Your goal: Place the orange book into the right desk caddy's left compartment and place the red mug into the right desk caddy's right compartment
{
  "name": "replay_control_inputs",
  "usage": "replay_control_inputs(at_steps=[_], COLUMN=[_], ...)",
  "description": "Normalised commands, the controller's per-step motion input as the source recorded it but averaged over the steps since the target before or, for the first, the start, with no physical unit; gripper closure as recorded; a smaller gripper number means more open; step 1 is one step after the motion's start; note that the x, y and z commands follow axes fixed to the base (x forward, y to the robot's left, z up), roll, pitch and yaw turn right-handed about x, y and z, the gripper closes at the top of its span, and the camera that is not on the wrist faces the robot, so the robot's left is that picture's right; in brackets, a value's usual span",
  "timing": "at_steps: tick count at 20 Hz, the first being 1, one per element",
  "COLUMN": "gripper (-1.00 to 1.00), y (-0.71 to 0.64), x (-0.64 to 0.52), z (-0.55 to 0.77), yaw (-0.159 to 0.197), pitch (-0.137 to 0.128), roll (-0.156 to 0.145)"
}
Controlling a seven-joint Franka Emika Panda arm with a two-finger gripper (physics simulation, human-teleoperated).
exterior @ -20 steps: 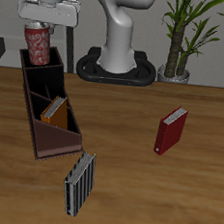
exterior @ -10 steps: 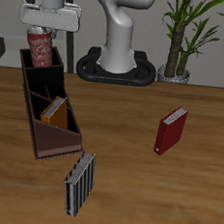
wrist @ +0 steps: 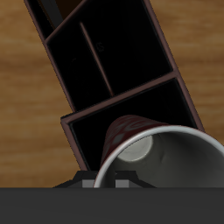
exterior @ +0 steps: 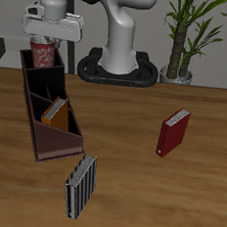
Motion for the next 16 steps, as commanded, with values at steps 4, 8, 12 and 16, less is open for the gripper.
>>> replay_control_inputs(at_steps=[4, 8, 12, 16], gripper=[1.00, 1.00, 1.00, 1.00], y=[0.04, 0.06, 0.01, 0.02], x=[-0.02, 0.03, 0.04, -0.02], z=[-0.22, -0.31, -0.25, -0.05], yaw=[0.003, -0.010, -0.012, 0.007], pitch=[0.028, 0.042, 0.035, -0.016], roll=[-0.004, 0.010, -0.026, 0.011])
